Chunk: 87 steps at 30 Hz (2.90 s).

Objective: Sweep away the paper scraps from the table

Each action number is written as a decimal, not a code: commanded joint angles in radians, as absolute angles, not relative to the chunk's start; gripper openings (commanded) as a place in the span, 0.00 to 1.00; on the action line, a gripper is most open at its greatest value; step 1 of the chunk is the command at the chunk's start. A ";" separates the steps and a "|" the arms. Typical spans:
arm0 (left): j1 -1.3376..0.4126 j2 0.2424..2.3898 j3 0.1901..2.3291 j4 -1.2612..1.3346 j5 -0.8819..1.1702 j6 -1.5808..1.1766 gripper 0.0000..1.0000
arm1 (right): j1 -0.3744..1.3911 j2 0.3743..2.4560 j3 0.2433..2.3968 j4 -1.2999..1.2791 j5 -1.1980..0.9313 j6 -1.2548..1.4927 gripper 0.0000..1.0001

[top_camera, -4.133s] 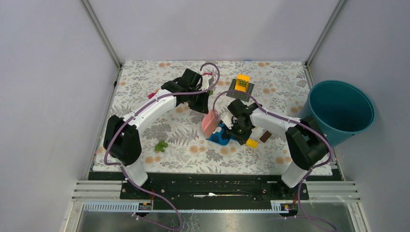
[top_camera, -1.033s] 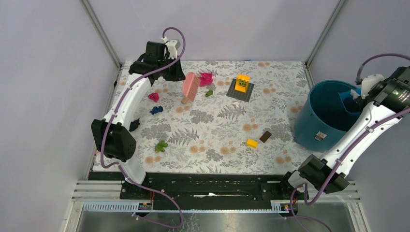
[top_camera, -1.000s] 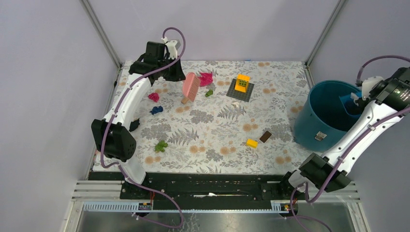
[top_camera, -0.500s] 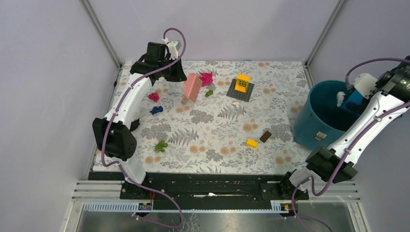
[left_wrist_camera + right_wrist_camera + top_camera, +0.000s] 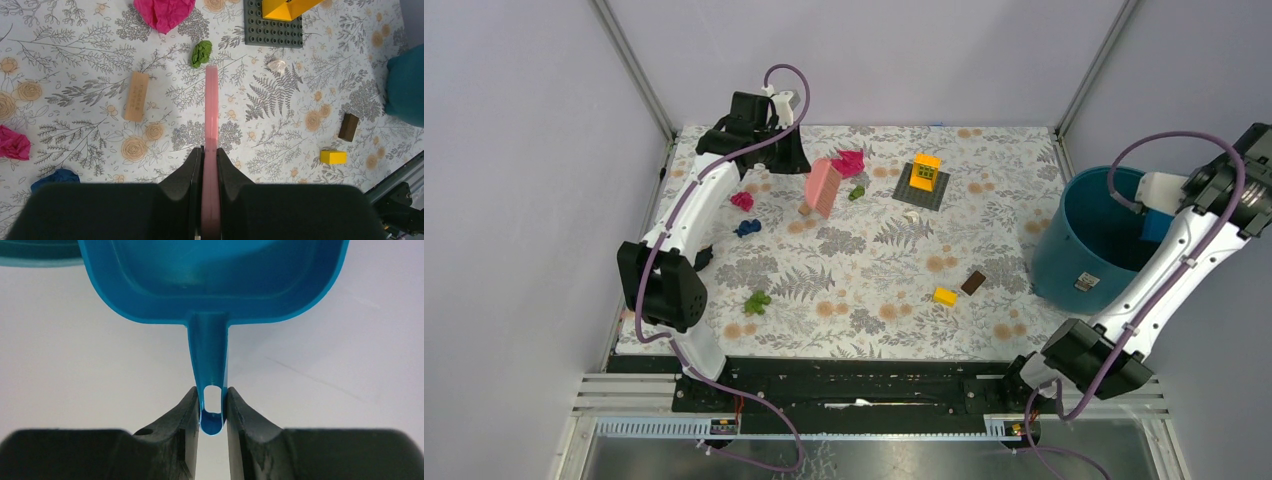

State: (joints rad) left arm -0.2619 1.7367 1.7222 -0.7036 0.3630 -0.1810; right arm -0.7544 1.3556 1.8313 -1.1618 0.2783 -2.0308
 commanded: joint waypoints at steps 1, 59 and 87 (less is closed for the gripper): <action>-0.262 1.689 1.726 -0.650 0.368 -0.176 0.00 | -0.750 1.423 1.995 -1.146 0.222 -1.988 0.00; -0.577 2.155 2.112 -0.503 0.336 -0.527 0.00 | 0.070 1.273 1.378 -1.094 -0.041 -0.431 0.00; -0.435 1.817 1.532 -0.639 0.255 -0.454 0.00 | 0.071 1.351 1.507 -1.109 -0.210 -0.407 0.00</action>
State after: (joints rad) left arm -0.4507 1.9633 1.6436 -0.5743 0.2638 -0.5316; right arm 0.0711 1.3525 1.4548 -1.1130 -0.1741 -0.4118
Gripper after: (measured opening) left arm 0.145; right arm 0.291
